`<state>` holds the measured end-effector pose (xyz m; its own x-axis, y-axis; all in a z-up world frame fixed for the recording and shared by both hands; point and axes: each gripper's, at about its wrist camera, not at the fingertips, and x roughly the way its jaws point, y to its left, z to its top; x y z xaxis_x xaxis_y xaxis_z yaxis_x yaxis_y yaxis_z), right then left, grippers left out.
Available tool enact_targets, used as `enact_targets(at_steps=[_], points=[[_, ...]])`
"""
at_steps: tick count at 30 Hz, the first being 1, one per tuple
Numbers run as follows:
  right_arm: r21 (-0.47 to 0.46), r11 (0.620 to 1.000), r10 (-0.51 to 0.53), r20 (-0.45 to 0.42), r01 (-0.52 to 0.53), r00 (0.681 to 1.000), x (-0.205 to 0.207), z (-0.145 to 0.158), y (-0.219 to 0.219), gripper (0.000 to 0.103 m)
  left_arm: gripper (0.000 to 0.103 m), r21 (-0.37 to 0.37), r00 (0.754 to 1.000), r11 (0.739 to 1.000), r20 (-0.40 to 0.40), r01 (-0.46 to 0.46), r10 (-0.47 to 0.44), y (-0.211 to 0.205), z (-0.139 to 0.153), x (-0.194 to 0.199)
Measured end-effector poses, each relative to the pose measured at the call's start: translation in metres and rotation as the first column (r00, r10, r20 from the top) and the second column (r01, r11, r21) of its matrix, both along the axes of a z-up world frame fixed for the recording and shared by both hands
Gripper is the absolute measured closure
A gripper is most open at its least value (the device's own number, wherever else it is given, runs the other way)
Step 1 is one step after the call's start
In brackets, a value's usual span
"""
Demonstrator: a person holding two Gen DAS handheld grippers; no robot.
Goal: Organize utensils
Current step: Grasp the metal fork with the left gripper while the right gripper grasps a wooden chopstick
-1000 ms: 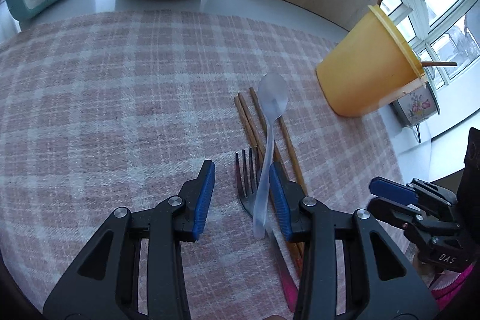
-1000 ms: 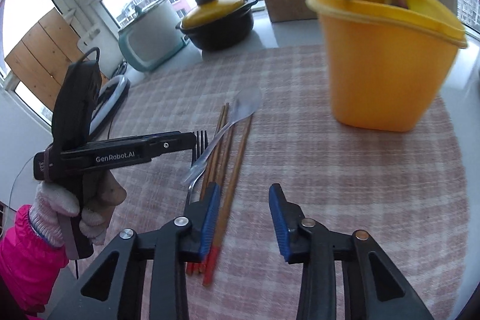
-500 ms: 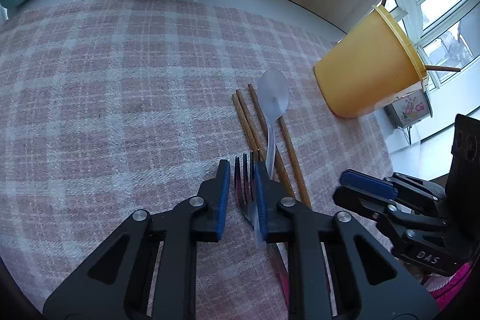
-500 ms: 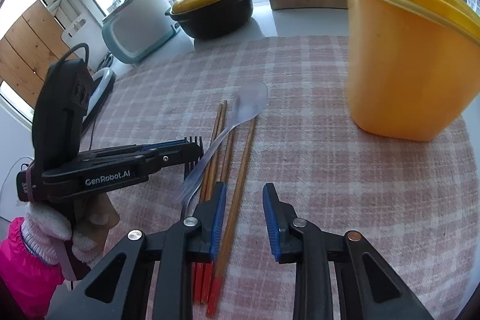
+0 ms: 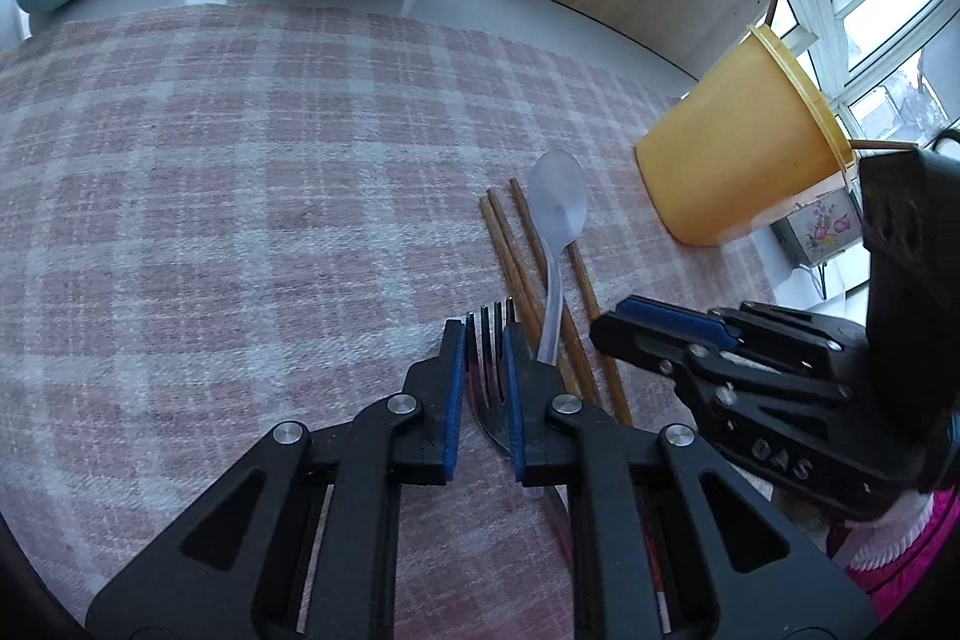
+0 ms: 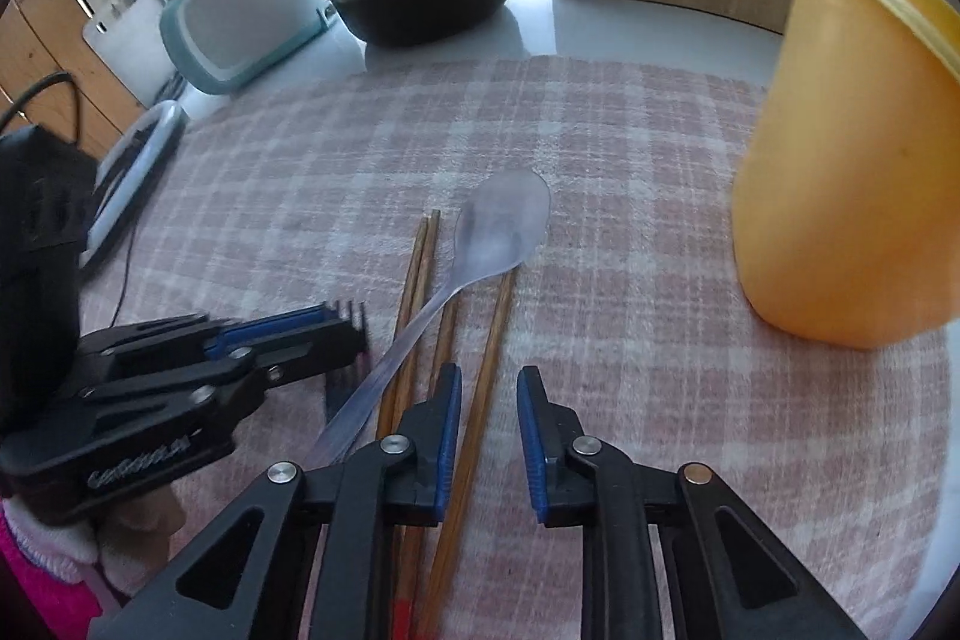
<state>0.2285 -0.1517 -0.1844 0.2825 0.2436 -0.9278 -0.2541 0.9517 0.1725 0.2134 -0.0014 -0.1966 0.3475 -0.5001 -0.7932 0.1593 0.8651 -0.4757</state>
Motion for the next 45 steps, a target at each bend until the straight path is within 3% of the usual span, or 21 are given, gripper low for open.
enact_targets(at_steps=[5, 7, 12, 14, 16, 21, 23, 24, 31, 39, 45], points=[[-0.037, 0.999, 0.009, -0.029, -0.01, 1.0, 0.013, -0.006, 0.006, 0.086, 0.099, 0.023, 1.0, 1.0, 0.017, -0.019, 0.018, 0.009, 0.005, -0.002], [-0.077, 0.997, 0.018, -0.034, -0.021, 0.999, 0.016, -0.006, 0.009, 0.097, 0.099, 0.006, 1.0, 1.0, 0.01, -0.024, 0.024, 0.013, 0.004, -0.002], [-0.082, 0.996, 0.025, -0.056, -0.03, 0.998, 0.016, -0.006, 0.005, 0.099, 0.098, -0.012, 0.999, 0.999, -0.005, -0.039, 0.039, 0.018, 0.003, -0.003], [-0.084, 0.996, 0.026, -0.056, -0.031, 0.998, 0.013, -0.007, 0.003, 0.099, 0.092, -0.009, 0.999, 0.999, -0.019, -0.045, 0.045, 0.02, 0.001, -0.003], [-0.082, 0.996, 0.03, -0.055, -0.035, 0.998, 0.007, -0.007, 0.001, 0.099, 0.079, -0.008, 0.998, 0.999, -0.028, -0.048, 0.048, 0.023, -0.001, -0.005], [-0.063, 0.997, 0.034, -0.057, -0.037, 0.998, -0.002, -0.006, -0.006, 0.099, 0.078, -0.005, 0.999, 0.999, 0.009, -0.044, 0.044, 0.019, -0.001, -0.009], [-0.046, 0.999, 0.024, -0.061, -0.027, 0.998, -0.002, -0.006, -0.01, 0.1, 0.081, -0.012, 0.999, 0.999, 0.012, -0.036, 0.036, 0.015, -0.002, -0.007], [-0.042, 0.999, 0.021, -0.061, -0.023, 0.998, -0.002, -0.006, -0.011, 0.1, 0.093, -0.007, 1.0, 1.0, 0.01, -0.029, 0.029, 0.012, -0.003, -0.006], [-0.008, 1.0, 0.014, -0.062, -0.014, 0.998, -0.014, -0.001, -0.019, 0.1, 0.103, 0.002, 0.998, 0.999, 0.037, -0.044, 0.044, 0.01, 0.008, -0.011], [0.052, 0.999, 0.017, -0.016, -0.017, 1.0, -0.036, 0.016, -0.034, 0.1, 0.103, 0.008, 0.993, 0.995, 0.065, -0.103, 0.103, 0.027, 0.022, -0.032], [0.125, 0.992, 0.016, 0.044, -0.022, 0.999, -0.055, 0.042, -0.049, 0.1, 0.103, 0.011, 0.982, 0.989, 0.125, -0.146, 0.144, 0.038, 0.049, -0.055]])
